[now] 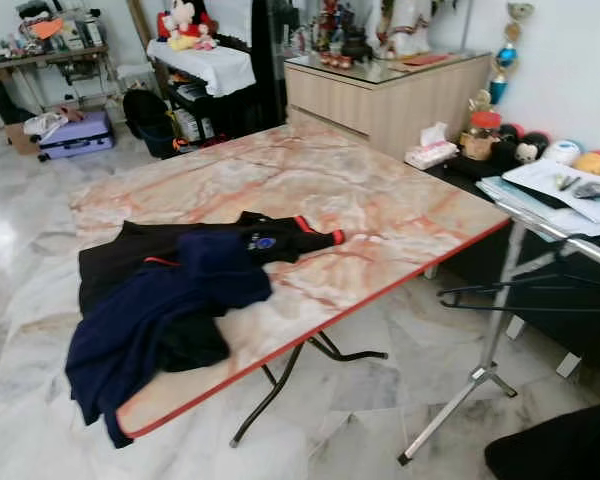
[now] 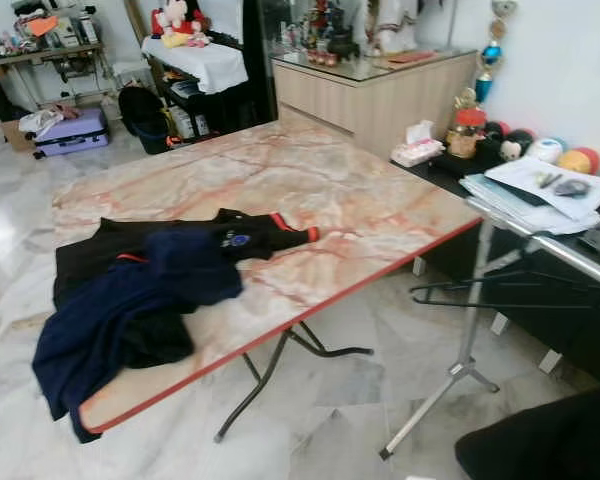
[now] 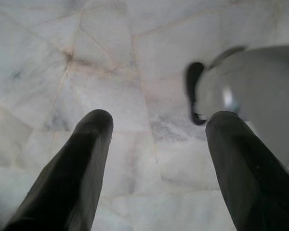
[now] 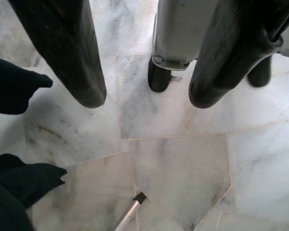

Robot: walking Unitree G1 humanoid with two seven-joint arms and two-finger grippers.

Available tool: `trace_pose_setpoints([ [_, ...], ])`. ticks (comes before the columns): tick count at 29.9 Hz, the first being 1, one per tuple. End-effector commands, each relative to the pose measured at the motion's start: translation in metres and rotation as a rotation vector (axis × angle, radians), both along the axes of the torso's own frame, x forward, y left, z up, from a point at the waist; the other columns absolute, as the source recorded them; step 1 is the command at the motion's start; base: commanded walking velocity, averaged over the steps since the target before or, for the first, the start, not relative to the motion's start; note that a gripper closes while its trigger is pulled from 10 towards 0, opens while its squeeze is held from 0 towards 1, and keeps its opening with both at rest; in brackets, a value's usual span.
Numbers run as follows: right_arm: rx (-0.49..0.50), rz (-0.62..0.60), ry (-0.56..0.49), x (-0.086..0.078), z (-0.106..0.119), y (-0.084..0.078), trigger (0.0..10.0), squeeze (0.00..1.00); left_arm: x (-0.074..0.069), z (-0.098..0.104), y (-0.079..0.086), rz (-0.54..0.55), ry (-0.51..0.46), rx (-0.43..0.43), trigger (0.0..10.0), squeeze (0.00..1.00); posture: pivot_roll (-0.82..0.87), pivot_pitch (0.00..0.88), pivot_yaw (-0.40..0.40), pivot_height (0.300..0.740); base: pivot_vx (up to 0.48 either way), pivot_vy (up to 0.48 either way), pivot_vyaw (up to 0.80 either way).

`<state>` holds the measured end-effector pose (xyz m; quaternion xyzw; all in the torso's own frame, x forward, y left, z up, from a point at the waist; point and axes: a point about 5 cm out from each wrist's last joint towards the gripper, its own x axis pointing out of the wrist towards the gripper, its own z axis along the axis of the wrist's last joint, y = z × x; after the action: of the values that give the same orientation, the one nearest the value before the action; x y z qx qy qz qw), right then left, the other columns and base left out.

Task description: Hang hanger

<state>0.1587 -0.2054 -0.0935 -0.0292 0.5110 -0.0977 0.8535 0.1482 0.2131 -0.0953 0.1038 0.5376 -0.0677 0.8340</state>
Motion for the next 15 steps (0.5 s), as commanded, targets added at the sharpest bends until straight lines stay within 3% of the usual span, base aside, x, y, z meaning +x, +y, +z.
trace_pose_setpoints([
  [1,0.022,0.003,0.007,-0.0013,-0.0018,0.0077,10.0,0.0,-0.004,-0.0002,0.0071,0.005,0.016,0.019,10.0,0.0,0.06,0.0,0.047,0.74,0.0,0.345,0.0],
  [15,0.023,0.006,0.007,-0.0013,-0.0018,0.0079,10.0,0.0,-0.0042,-0.0002,0.0071,0.005,0.017,0.017,10.0,0.0,0.06,0.0,0.045,0.74,0.0,0.346,0.0],
])
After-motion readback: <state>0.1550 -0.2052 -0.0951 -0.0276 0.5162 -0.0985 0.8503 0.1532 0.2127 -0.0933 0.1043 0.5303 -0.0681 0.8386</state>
